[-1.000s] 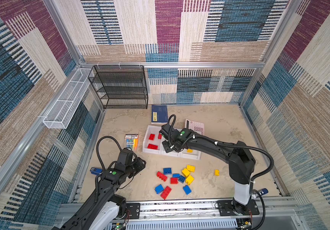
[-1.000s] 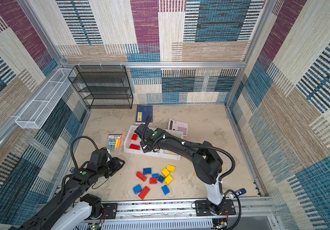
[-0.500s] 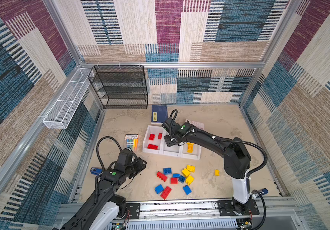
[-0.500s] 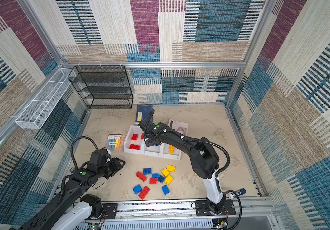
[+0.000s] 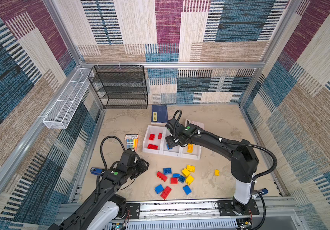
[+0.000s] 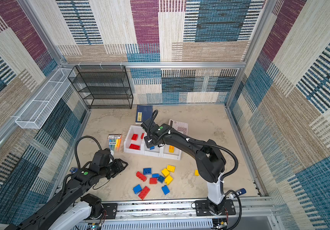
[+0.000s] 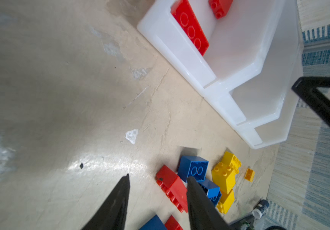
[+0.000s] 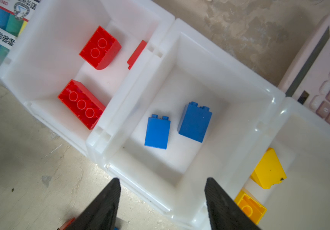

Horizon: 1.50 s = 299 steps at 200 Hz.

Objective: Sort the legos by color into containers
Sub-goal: 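Carry the blue brick with the right gripper into the middle compartment and release, then lower the left gripper onto a red brick in the pile and close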

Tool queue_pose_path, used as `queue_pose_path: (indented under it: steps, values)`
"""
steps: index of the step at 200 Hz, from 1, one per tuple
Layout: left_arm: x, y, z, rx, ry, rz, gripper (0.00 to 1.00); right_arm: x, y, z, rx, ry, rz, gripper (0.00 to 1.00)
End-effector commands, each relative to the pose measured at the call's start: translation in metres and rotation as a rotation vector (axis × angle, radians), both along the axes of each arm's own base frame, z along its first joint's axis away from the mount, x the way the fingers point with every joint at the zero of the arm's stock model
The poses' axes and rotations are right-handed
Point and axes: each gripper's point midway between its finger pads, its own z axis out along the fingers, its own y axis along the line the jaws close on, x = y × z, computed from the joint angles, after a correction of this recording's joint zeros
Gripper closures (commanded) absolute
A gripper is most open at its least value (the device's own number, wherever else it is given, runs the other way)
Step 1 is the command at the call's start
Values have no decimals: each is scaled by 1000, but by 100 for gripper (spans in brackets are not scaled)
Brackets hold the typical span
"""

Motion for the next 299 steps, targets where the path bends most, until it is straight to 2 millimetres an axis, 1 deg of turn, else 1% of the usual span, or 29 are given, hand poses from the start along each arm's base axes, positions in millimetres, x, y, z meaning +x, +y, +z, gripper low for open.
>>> queue_pose_path:
  steps: [1,19,36,64,85,94,115,185,223,246,276,299]
  values:
    - [-5,-13,-3,-2,18,-28,49,-3,3,13,75,-11,-22,30]
    - [-9,-33,-9,-57,34,-59,49,-8,-3,19,92,-13,-35,30]
    - [-13,-47,-14,-87,46,-79,48,-14,-12,19,100,-11,-51,30]
    - [-15,-66,-17,-79,49,-122,47,-24,-27,13,108,3,-83,30]
    - [-14,-74,-21,-71,68,-128,46,-30,-36,10,113,15,-98,30]
    - [-15,-73,-24,-49,86,-116,46,-32,-39,9,114,17,-102,30]
    - [-20,-65,-34,21,140,-68,45,-36,-43,9,119,19,-106,30]
    - [-24,-62,-45,44,203,19,45,-45,-48,-3,125,38,-94,30]
    - [-17,-67,-41,37,191,51,45,-49,-48,-6,130,46,-75,30]
    - [-13,-76,-39,14,183,61,45,-51,-50,-11,121,52,-71,30]
    - [-15,-86,-42,14,203,52,45,-56,-53,-17,119,63,-62,30]
    - [-17,-86,-43,35,205,63,47,-57,-55,-17,123,63,-58,30]
